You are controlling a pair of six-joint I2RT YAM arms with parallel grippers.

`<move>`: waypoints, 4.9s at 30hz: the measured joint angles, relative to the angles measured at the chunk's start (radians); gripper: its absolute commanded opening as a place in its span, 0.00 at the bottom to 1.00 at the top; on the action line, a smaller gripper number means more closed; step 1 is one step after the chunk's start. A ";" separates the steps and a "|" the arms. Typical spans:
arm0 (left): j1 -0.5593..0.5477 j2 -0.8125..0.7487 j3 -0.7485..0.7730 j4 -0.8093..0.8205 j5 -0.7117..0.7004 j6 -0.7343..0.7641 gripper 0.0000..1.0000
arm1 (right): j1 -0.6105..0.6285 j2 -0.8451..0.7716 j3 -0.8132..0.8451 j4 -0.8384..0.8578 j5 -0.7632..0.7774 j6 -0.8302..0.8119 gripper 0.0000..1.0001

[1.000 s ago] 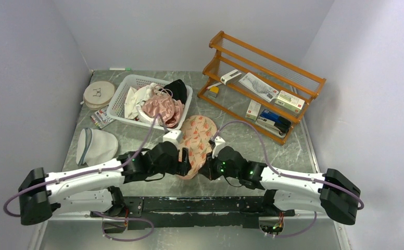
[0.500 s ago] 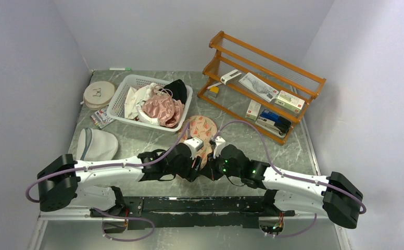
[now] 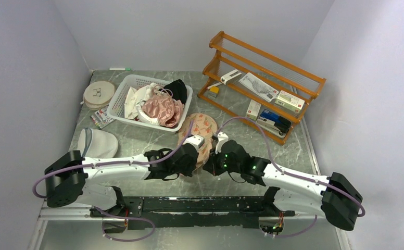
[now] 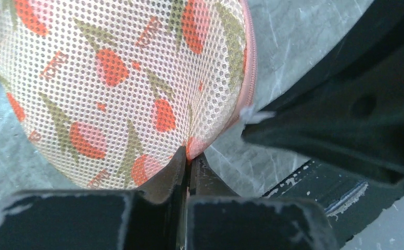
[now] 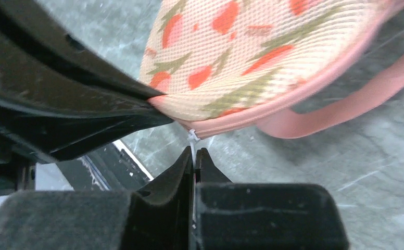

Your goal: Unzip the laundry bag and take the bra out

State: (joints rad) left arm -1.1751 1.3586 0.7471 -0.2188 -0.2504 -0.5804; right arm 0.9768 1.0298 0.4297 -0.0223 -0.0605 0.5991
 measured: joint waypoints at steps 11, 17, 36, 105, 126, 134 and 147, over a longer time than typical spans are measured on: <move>0.005 -0.088 -0.109 -0.033 -0.060 -0.056 0.07 | -0.353 0.123 0.081 -0.046 -0.087 -0.083 0.00; 0.006 -0.111 -0.160 -0.090 -0.056 -0.065 0.07 | -0.408 0.199 0.080 0.010 -0.156 -0.180 0.00; 0.007 -0.193 -0.161 -0.130 -0.034 -0.064 0.07 | -0.113 0.231 -0.053 0.255 -0.288 -0.158 0.41; -0.033 -0.077 -0.084 -0.058 -0.071 -0.049 0.07 | -0.096 0.252 -0.034 0.369 -0.327 -0.031 0.33; -0.033 -0.088 -0.090 -0.053 -0.059 -0.048 0.07 | -0.060 0.299 0.052 0.286 -0.199 -0.058 0.31; -0.033 -0.088 -0.090 -0.051 -0.056 -0.048 0.07 | -0.047 0.301 0.062 0.272 -0.163 -0.059 0.00; -0.033 -0.126 -0.101 -0.036 -0.070 -0.060 0.07 | -0.179 0.251 0.058 0.232 -0.228 -0.087 0.00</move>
State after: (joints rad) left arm -1.2079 1.2324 0.6464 -0.2546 -0.3202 -0.6399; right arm 0.7982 1.2808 0.4877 0.2096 -0.2882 0.5121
